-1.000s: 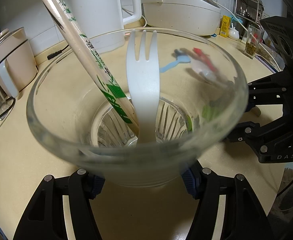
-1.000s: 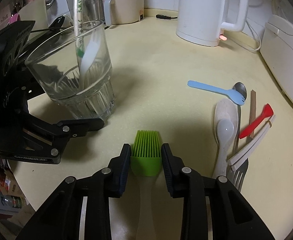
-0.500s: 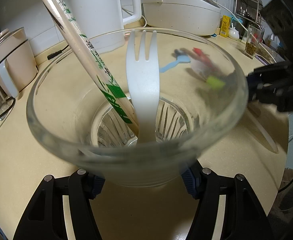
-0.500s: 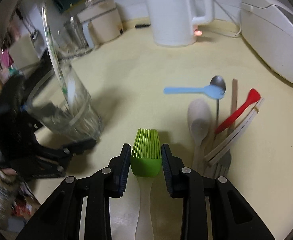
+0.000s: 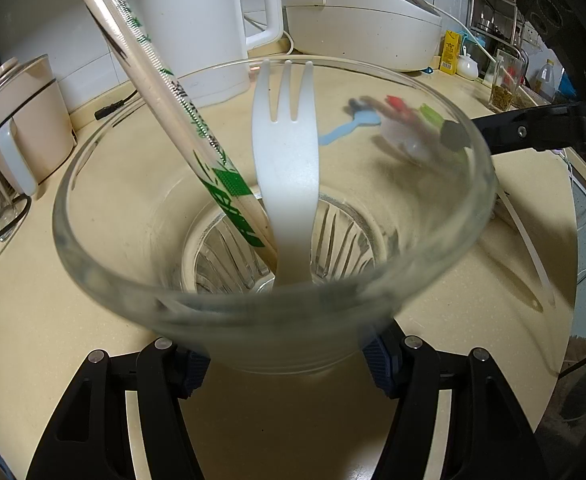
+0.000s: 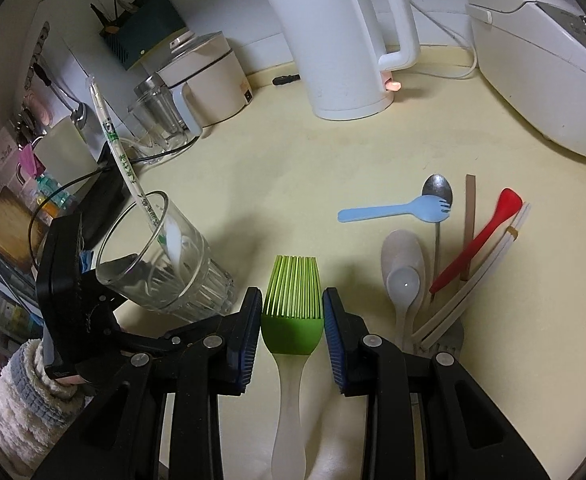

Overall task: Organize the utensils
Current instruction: 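Grasp the green silicone brush by its handle with the right gripper, then lift the green brush upright and carry it over the tumbler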

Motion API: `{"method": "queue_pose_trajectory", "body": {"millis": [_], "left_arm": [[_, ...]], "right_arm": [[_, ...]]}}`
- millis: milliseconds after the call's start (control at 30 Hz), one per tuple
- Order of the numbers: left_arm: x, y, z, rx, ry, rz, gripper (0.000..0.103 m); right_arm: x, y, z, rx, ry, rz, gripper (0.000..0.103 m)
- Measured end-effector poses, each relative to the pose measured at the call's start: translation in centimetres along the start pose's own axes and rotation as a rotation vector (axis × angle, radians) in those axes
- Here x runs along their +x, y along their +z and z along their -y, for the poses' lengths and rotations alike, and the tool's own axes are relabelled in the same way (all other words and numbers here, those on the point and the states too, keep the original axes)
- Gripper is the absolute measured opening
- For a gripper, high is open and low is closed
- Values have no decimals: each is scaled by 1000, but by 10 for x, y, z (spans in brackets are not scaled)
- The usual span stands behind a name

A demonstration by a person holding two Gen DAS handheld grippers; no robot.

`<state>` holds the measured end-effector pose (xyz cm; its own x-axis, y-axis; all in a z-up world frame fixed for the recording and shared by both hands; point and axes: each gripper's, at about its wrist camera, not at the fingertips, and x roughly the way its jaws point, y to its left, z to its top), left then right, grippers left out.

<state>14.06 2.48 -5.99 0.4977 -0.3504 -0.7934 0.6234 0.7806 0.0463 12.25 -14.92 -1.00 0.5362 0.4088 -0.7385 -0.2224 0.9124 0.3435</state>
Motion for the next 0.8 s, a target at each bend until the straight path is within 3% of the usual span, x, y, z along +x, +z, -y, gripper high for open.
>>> {"method": "queue_pose_trajectory", "body": {"millis": [300,600,800], "left_arm": [[0,0,0,0,0,0,69],[0,0,1,2,1,0,69],[0,1,1,2,2,0,69]], "right_arm": [[0,0,0,-10,-21,8,31],[-25,11,-10,-55,-75,115,31],[-41,23,-17,-57,-31,163,31]]}}
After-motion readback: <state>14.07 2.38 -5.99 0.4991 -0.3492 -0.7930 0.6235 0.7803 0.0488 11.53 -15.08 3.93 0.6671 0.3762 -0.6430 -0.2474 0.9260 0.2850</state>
